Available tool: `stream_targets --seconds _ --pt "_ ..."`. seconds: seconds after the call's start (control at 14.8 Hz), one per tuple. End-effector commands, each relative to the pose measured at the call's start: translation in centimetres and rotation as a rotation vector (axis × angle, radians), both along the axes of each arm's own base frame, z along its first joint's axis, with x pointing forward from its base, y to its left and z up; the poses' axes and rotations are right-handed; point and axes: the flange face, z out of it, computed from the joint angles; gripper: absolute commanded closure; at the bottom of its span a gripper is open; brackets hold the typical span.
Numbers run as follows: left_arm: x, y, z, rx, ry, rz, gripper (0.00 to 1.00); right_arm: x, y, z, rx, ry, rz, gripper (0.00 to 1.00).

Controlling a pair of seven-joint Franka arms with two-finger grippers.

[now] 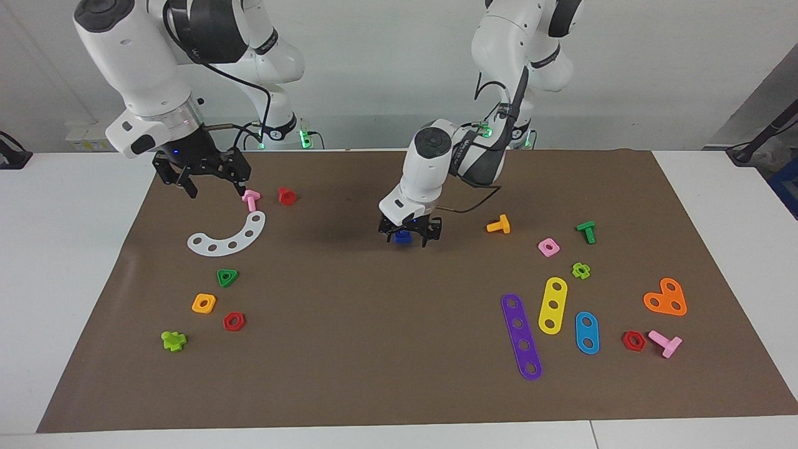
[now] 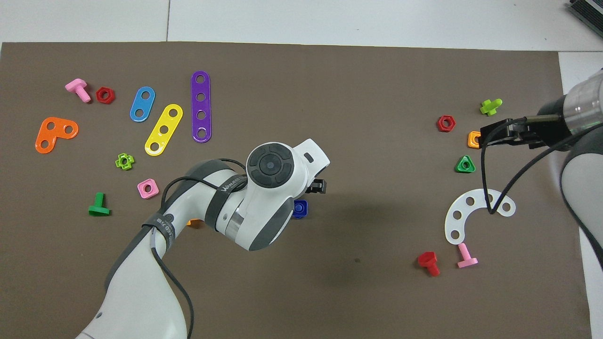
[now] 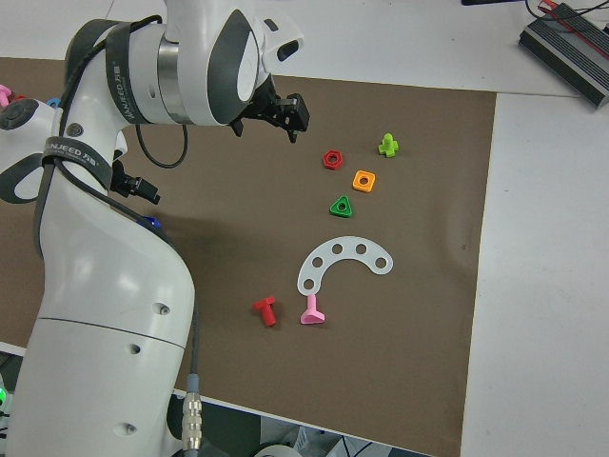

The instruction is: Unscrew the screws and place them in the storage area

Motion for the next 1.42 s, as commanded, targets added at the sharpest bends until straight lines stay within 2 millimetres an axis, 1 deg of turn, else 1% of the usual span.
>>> stream_targets --seconds 0.0,0.13,0.27,0.47,0.54,0.81,0.94,1.01,1.35 --pt "-1.4 0.1 -0.3 0.006 -0.008 0.001 0.08 -0.6 0.0 0.1 0.005 0.009 0.025 0.0" --pt "-1.8 -0.2 -0.4 0.013 0.002 -0.008 0.09 -0.6 -0.1 0.1 0.007 0.009 0.024 0.0" --pt "-3.0 -0.5 -1.0 0.027 0.015 -0.025 0.12 -0.7 -0.1 0.1 0.007 0.015 0.024 0.0" --pt "-3.2 -0.3 -1.1 0.032 0.02 -0.025 0.16 -0.8 -0.1 0.1 0.006 0.02 0.024 0.0" --pt "-3.2 -0.3 -1.1 0.032 0.021 -0.026 0.2 -0.8 -0.1 0.1 0.006 0.02 0.024 0.0" --pt "-3.4 -0.2 -1.3 0.043 0.034 -0.03 0.43 -0.8 -0.2 0.1 0.006 0.02 0.023 0.0" --pt "-3.4 -0.1 -1.3 0.047 0.039 -0.029 0.51 -0.8 -0.2 0.1 0.006 0.02 0.023 0.0" --pt "-3.4 -0.1 -1.3 0.047 0.039 -0.029 0.54 -0.8 -0.2 0.1 0.006 0.02 0.023 0.0" --pt "-3.4 0.0 -1.3 0.05 0.042 -0.03 0.82 -0.8 -0.2 0.1 0.006 0.02 0.023 0.0"
